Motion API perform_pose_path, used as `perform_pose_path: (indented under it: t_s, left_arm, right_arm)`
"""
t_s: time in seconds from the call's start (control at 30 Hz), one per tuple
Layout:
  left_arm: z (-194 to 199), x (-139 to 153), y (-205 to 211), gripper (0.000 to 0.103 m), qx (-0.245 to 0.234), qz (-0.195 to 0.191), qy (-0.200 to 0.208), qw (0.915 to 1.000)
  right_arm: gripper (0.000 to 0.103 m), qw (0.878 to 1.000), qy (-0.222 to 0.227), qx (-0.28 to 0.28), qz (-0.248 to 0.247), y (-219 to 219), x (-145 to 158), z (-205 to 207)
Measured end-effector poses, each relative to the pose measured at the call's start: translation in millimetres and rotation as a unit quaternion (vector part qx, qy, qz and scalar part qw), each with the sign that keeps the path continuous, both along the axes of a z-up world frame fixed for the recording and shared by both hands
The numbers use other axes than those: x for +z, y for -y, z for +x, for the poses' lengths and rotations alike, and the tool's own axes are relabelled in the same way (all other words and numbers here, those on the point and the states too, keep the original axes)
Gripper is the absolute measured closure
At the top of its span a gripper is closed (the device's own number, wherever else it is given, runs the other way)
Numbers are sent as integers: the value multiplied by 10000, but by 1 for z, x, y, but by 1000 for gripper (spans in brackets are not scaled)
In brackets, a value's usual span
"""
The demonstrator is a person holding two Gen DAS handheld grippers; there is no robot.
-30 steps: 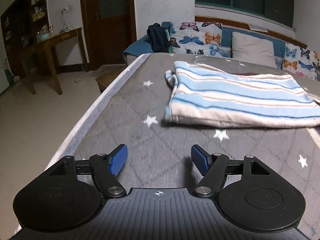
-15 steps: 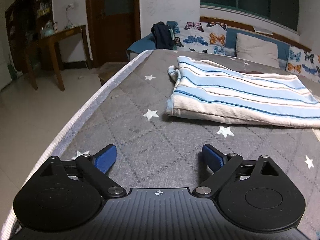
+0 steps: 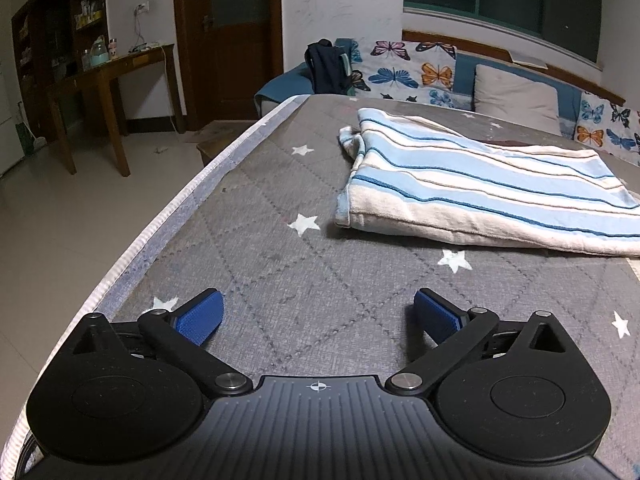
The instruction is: Fold clothes
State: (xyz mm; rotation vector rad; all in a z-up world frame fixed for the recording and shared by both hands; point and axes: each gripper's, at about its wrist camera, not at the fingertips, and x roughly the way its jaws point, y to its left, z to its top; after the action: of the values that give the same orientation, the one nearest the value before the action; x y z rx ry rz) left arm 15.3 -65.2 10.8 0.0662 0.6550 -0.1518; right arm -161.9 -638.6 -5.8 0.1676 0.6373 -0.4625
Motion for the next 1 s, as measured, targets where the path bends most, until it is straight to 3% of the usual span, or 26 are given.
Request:
perform_pose_path:
  t_s: [1.0]
  left_arm:
    - [-3,1,2,0,0,6,6,10000]
  right_arm:
    - [0,10000,0,6,19,1,1,-1]
